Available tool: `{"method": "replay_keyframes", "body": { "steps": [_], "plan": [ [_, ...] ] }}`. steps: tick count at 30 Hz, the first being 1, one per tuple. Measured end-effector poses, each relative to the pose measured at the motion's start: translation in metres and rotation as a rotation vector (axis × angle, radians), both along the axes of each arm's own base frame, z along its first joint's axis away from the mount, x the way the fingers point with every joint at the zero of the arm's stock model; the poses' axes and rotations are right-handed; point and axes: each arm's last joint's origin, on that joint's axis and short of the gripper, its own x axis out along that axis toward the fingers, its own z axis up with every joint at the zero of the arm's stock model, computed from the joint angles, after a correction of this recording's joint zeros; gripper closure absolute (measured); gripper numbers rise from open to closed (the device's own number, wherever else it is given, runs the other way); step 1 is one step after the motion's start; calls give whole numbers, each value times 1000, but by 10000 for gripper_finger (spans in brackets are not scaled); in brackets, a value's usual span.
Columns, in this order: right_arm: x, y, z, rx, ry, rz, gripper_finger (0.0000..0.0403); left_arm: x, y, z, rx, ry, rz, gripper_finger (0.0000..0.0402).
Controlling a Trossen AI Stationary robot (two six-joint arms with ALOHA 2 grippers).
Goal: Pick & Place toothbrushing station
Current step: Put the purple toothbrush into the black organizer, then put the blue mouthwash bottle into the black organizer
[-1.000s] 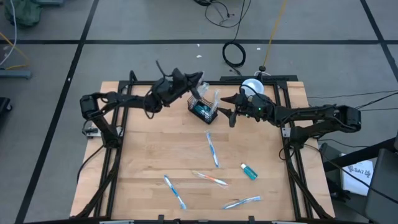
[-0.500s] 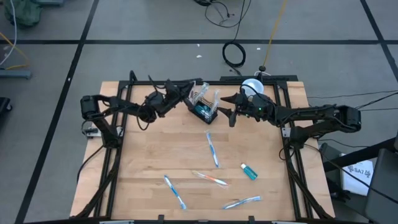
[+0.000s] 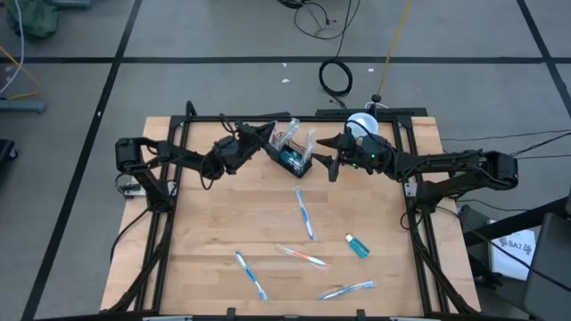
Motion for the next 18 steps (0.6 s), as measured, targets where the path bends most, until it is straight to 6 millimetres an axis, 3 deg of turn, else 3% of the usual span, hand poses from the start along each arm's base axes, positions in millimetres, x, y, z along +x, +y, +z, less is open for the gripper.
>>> {"method": "replay_keyframes", "body": {
  "steps": [7, 14, 18],
  "plan": [
    [0, 0, -2, 7, 24, 0, 165, 0, 0, -3, -8, 26, 0, 370],
    [-1, 0, -6, 31, 57, -1, 165, 0, -1, -18, -54, 162, -1, 328],
    [-1, 1, -8, 40, 79, 0, 165, -1, -2, -13, -47, 156, -4, 305]
  ]
}}
